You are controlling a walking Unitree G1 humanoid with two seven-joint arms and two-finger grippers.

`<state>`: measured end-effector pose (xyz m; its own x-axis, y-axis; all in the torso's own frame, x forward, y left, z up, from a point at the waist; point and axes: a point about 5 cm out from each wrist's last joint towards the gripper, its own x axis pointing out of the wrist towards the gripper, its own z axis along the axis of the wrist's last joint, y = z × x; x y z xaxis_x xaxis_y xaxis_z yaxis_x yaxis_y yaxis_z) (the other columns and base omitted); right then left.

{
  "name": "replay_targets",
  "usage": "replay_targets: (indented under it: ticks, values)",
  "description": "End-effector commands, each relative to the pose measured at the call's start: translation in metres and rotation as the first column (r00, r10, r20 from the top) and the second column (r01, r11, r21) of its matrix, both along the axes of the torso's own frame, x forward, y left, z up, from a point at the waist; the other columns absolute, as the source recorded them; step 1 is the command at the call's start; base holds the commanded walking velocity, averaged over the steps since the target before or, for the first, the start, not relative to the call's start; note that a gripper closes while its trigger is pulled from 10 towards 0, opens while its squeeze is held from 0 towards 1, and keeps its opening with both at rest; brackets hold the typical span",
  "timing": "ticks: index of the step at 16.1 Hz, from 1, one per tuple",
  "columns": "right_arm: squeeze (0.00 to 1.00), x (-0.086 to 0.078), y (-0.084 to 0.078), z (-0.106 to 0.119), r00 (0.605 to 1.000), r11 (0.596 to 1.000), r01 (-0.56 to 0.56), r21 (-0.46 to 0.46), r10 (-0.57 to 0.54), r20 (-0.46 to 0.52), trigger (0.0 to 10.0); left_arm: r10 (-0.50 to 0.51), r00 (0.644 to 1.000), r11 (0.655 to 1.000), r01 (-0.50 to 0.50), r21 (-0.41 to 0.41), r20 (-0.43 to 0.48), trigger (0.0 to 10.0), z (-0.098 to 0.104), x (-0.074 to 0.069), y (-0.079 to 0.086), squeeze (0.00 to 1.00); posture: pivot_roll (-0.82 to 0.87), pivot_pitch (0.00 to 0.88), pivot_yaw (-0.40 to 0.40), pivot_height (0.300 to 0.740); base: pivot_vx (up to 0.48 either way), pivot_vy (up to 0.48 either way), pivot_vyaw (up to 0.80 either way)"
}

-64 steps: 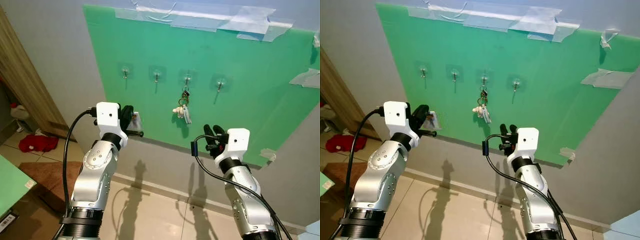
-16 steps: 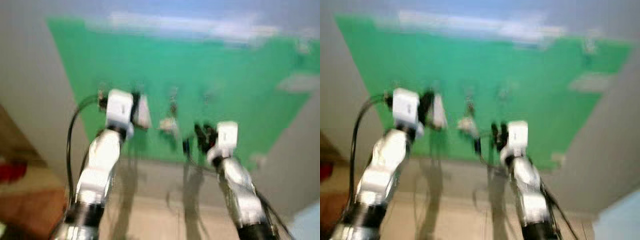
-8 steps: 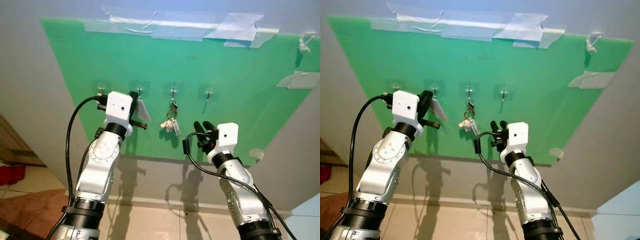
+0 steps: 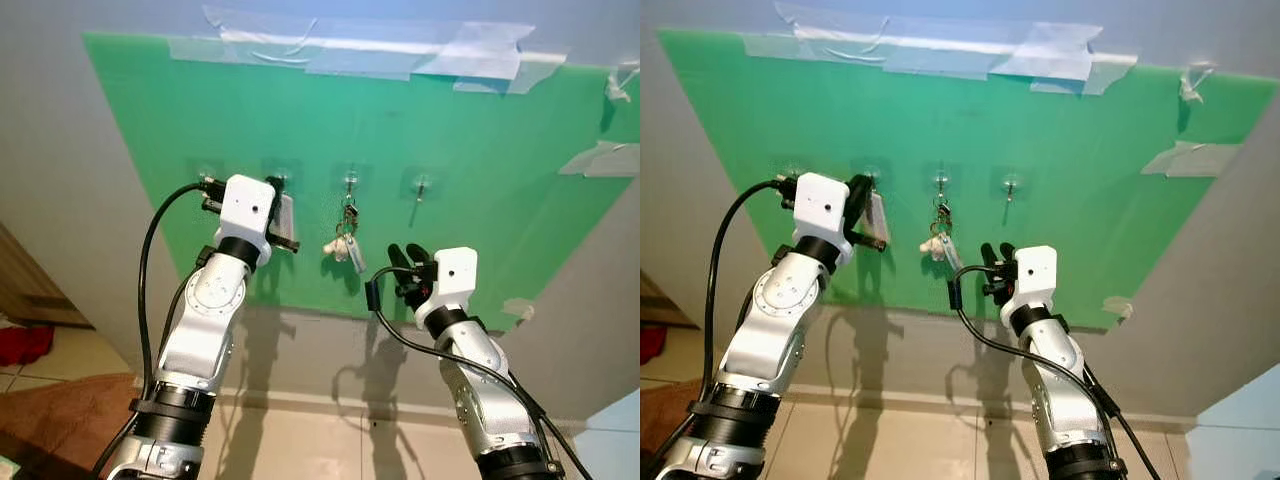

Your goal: Hang keys on a hook

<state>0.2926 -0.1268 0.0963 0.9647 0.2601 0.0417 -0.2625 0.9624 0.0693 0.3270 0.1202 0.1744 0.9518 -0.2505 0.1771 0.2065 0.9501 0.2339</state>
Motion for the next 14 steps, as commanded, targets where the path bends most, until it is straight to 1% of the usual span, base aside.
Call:
replay_targets:
  ticks: [1,2,4,5,6,8,9,10,11,12,14]
  values:
    - [0.00,-0.001,0.001,0.003,1.000,1.000,0.002,-0.002,-0.002,0.005,10.0,-0.007,1.000,1.000,0.006,0.021,0.006,0.0,0.005,0.005,-0.002,0.00,-0.07,0.000,0.021,0.740,0.000,0.000,0.00]
    - [0.00,-0.001,0.001,0.003,1.000,1.000,0.003,-0.001,-0.003,0.004,10.0,-0.010,1.000,0.999,0.010,0.033,-0.001,0.0,0.005,0.006,-0.002,0.00,-0.07,0.000,0.022,0.740,0.000,0.000,0.00]
    - [0.00,-0.001,0.000,0.002,1.000,1.000,0.005,-0.001,-0.005,0.001,10.0,-0.008,0.999,0.995,0.013,0.098,-0.052,0.0,-0.003,0.012,-0.001,0.00,-0.07,0.000,0.027,0.740,0.000,0.000,0.00]
    - [0.00,-0.002,0.000,0.002,1.000,1.000,0.005,0.000,-0.005,-0.003,10.0,-0.032,0.996,0.991,0.042,0.124,-0.084,0.0,-0.008,0.014,-0.003,0.00,-0.07,0.000,0.027,0.740,0.000,0.000,0.00]
    - [0.00,-0.002,0.001,0.001,1.000,1.000,0.004,-0.001,-0.004,-0.006,10.0,-0.035,0.995,0.989,0.048,0.139,-0.091,0.0,-0.008,0.016,-0.004,0.00,-0.07,0.000,0.025,0.740,0.000,0.000,0.00]
    - [0.00,-0.002,0.000,0.001,1.000,1.000,0.001,-0.003,-0.001,-0.008,10.0,-0.040,0.996,0.988,0.051,0.146,-0.074,0.0,-0.001,0.021,-0.005,0.00,-0.07,0.000,0.025,0.740,0.000,0.000,0.00]
    - [0.00,-0.001,0.000,0.002,1.000,1.000,0.001,-0.003,-0.001,-0.008,10.0,-0.045,0.998,0.985,0.053,0.162,-0.052,0.0,0.004,0.023,-0.006,0.00,-0.07,0.000,0.025,0.740,0.000,0.000,0.00]
    - [0.00,-0.001,0.000,0.002,1.000,1.000,0.001,-0.003,-0.001,-0.008,10.0,-0.053,0.997,0.983,0.061,0.174,-0.047,0.0,0.006,0.023,-0.007,0.00,-0.07,0.000,0.026,0.740,0.000,0.000,0.00]
    - [0.00,-0.002,0.001,0.001,1.000,1.000,0.001,-0.002,-0.001,-0.009,10.0,-0.071,0.997,0.964,0.079,0.254,-0.040,0.0,0.007,0.025,-0.009,0.00,-0.07,0.000,0.032,0.740,0.000,0.000,0.00]
    - [0.00,-0.002,0.001,0.001,1.000,1.000,0.001,-0.002,-0.001,-0.010,10.0,-0.074,0.996,0.959,0.083,0.269,-0.043,0.0,0.007,0.025,-0.010,0.00,-0.07,0.000,0.034,0.740,0.000,0.000,0.00]
    - [0.00,-0.003,0.002,0.000,1.000,1.000,0.003,0.000,-0.003,-0.014,10.0,-0.077,0.996,0.926,0.091,0.366,-0.054,0.0,-0.001,0.027,-0.008,0.00,-0.08,0.000,0.040,0.740,0.000,0.000,0.00]
